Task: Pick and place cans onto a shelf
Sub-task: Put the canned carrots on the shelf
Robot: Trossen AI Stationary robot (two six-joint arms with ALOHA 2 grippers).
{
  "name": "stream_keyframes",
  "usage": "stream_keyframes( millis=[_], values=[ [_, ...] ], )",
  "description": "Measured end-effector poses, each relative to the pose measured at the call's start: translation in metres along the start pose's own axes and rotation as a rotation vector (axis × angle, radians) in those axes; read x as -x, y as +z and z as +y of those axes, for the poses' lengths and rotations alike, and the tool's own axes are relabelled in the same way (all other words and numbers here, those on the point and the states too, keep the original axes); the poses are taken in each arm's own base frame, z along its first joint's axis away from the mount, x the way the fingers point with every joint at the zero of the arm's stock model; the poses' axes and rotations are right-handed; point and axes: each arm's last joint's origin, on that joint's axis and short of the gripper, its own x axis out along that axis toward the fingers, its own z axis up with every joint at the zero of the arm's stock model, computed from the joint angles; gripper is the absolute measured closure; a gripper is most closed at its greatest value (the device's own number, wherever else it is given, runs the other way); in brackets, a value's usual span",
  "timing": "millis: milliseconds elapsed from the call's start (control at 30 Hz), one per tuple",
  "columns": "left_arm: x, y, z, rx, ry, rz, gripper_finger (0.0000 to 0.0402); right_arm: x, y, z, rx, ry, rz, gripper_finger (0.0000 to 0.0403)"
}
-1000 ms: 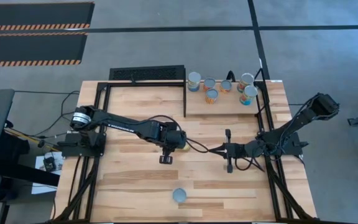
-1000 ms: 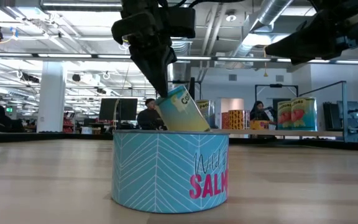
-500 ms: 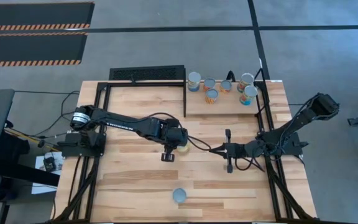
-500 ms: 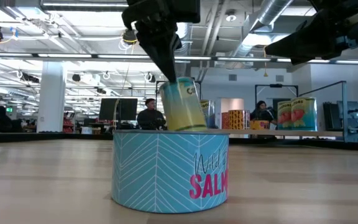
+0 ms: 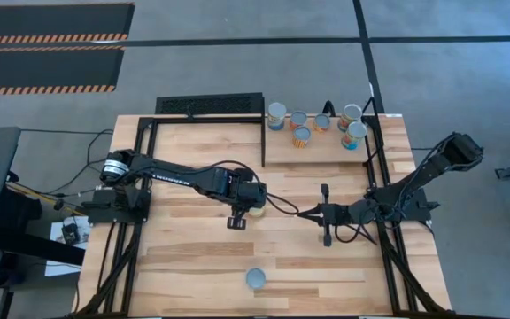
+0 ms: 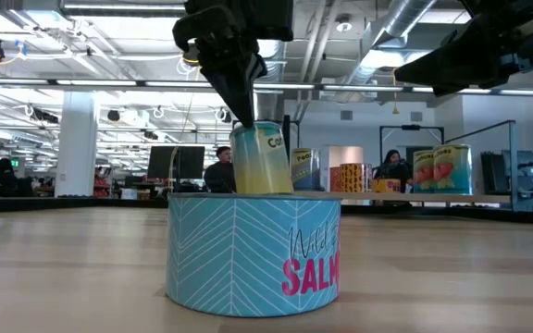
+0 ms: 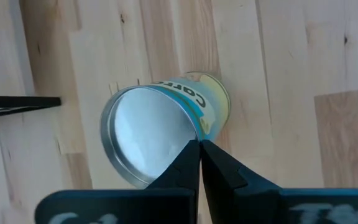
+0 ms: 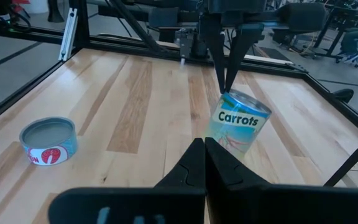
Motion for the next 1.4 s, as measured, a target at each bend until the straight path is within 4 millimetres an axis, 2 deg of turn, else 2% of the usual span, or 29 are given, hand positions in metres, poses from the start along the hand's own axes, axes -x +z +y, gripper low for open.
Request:
stream_keyframes(
  millis=[300,467,667,1000,1200,1400],
  values=[
    [0.000,0.000,0.000,-0.011,0.001,-0.004,0.0401,0.000,0.000,0.000,0.000,0.000,0.001,0.0393],
    [-0.018,0.002,-0.004,-0.019,0.002,0.032,0.0401,0.000,0.000,0.000,0.001,0.000,0.002,0.0393],
    [-0.026,0.004,-0.010,-0.033,0.001,0.042,0.0401,0.000,0.000,0.000,0.001,0.002,0.000,0.0393],
    [-0.014,0.013,-0.008,-0.031,0.054,0.007,0.0397,0.000,0.000,0.000,0.002,0.002,0.003,0.0393],
    [-0.006,0.017,-0.007,-0.057,0.054,0.005,0.0356,0.000,0.000,0.000,0.002,0.002,0.002,0.0393],
    [0.018,0.025,-0.006,-0.079,0.076,-0.067,0.0315,0.000,0.000,0.000,0.002,0.002,0.002,0.0393]
  ],
)
